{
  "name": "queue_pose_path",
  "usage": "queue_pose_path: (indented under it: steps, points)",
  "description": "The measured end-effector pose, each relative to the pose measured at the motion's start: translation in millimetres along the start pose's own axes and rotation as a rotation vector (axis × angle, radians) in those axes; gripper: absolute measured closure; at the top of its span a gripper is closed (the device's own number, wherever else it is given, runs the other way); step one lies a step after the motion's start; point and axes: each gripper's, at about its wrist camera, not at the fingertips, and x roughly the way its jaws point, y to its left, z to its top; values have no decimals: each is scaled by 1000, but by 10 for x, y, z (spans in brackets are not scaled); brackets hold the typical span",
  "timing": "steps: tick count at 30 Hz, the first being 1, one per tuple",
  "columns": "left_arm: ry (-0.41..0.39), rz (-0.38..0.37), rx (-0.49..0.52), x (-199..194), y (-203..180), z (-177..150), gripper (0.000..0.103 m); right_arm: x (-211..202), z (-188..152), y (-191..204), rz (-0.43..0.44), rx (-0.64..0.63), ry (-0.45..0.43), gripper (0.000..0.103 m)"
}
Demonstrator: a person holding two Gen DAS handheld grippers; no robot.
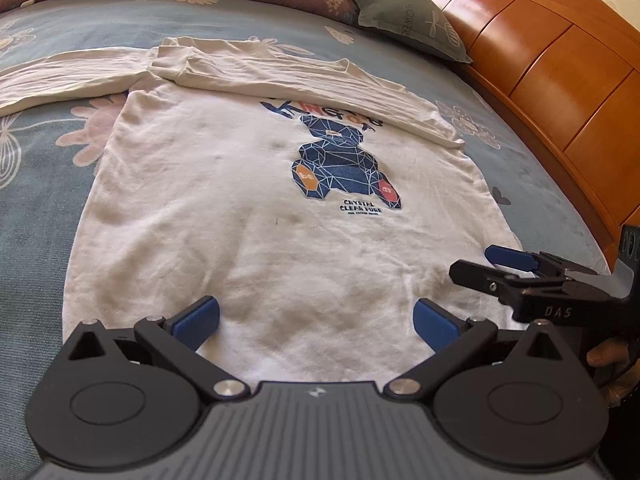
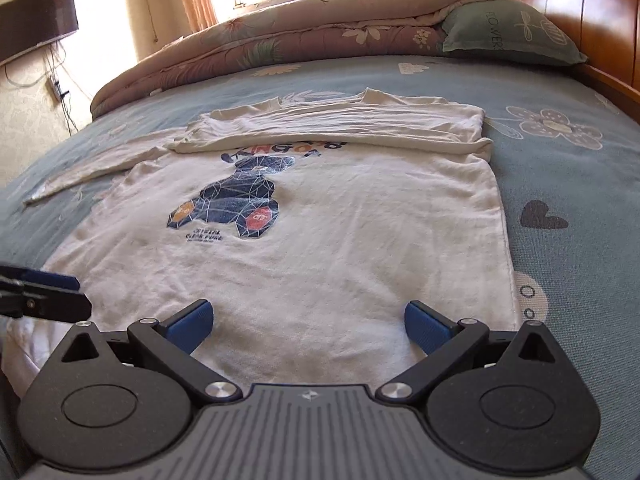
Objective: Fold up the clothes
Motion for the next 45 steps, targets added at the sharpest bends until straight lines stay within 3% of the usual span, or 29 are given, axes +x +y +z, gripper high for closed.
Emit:
queue_pose_path:
  steps: [6, 12, 21, 25, 29, 33, 38, 41, 45]
  points:
    - [8, 0, -4, -5, -9, 15, 1, -46, 46, -223, 97, 179, -30, 0]
    - [25, -28, 17, -49, -121, 71, 1, -59, 79, -237, 178, 250, -41, 0]
    - [13, 13, -9, -126, 102, 412, 1, 20, 101, 498, 229, -95, 26, 0]
    - [49, 2, -60, 83, 159, 414, 1, 189, 65, 676, 245, -158, 70, 0]
    - [61, -25, -73, 128, 224, 370, 1, 182, 6, 648, 261, -195, 54, 0]
    - [26, -13, -90, 31, 362, 708, 1, 169, -1, 628, 269, -194, 48, 0]
    - [-72, 40, -107, 74, 743, 1461, 1, 178, -25, 686, 249, -247, 45, 0]
    - [-102, 83, -169, 255, 1087, 1842, 1, 185, -44, 724, 236, -287, 43, 0]
    - [-101, 111, -262, 506, 1462, 2036, 1, 192, -19, 693, 249, -268, 43, 0]
